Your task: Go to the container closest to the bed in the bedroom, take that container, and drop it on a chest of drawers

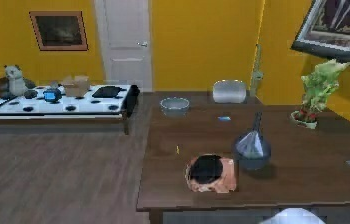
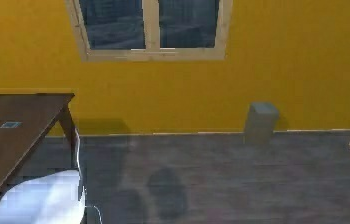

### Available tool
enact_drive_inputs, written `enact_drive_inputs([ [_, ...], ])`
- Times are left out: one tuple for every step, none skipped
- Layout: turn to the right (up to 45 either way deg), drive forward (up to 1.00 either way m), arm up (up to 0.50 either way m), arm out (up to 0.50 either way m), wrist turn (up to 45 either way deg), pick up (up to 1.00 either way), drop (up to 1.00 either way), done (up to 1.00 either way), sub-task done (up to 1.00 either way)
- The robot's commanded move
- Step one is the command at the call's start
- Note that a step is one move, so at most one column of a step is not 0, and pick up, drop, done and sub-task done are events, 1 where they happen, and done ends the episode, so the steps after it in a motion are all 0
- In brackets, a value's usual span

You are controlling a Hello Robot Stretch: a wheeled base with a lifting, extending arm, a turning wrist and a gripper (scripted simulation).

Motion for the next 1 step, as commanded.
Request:
enact_drive_inputs([
  [-30.0,0.00,0.00,0.00,0.0,0.00,0.00,0.00,0.00],
])
